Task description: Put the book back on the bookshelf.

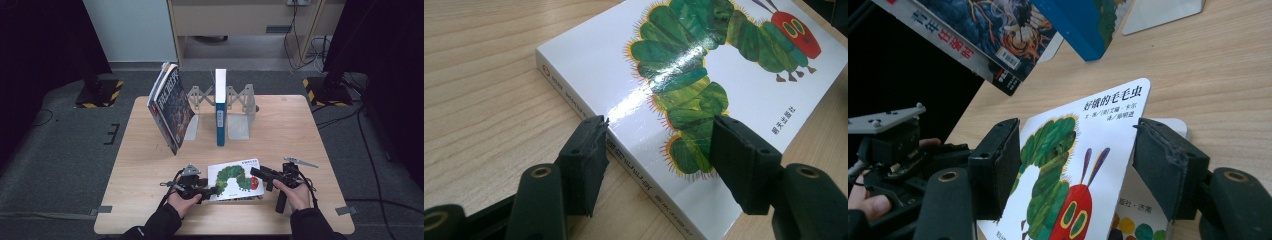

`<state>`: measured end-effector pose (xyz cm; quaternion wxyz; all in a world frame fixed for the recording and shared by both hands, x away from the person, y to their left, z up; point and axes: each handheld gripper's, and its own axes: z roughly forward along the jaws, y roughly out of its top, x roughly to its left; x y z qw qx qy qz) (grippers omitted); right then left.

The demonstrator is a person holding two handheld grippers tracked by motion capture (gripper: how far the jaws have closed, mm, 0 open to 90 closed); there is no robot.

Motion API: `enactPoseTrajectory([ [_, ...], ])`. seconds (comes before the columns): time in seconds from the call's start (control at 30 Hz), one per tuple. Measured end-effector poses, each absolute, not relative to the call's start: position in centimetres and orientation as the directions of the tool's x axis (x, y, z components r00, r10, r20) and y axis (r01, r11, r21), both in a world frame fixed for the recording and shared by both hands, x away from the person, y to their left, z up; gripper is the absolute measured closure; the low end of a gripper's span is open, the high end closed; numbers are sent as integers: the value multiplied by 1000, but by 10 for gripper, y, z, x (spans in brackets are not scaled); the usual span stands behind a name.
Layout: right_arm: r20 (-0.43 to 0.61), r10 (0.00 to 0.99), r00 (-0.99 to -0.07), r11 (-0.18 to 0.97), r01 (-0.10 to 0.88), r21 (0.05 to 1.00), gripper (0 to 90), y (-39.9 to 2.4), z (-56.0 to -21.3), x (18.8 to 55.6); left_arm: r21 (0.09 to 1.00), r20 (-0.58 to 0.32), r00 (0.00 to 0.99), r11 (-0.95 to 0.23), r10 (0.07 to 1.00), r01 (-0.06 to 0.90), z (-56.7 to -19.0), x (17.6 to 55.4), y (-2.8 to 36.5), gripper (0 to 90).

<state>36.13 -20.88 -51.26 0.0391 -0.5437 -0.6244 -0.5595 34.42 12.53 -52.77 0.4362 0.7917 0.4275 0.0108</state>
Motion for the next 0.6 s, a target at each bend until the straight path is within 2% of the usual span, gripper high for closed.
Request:
enactPoseTrajectory([
  [0.2,669,631,-393,-240,721,650,356,-208,-513,359,705,-354,639,-255,683,662,-528,345,124,345],
  [0.27,679,617,-397,-234,732,640,382,-208,-513,359,704,-370,635,-241,677,668,-529,345,123,340],
  [0.4,676,608,-417,-173,761,625,378,-198,-517,358,710,-369,640,-239,674,662,-531,345,122,316],
  [0.6,657,620,-429,-133,768,626,425,-199,-518,360,701,-386,634,-234,670,674,-532,348,122,281],
])
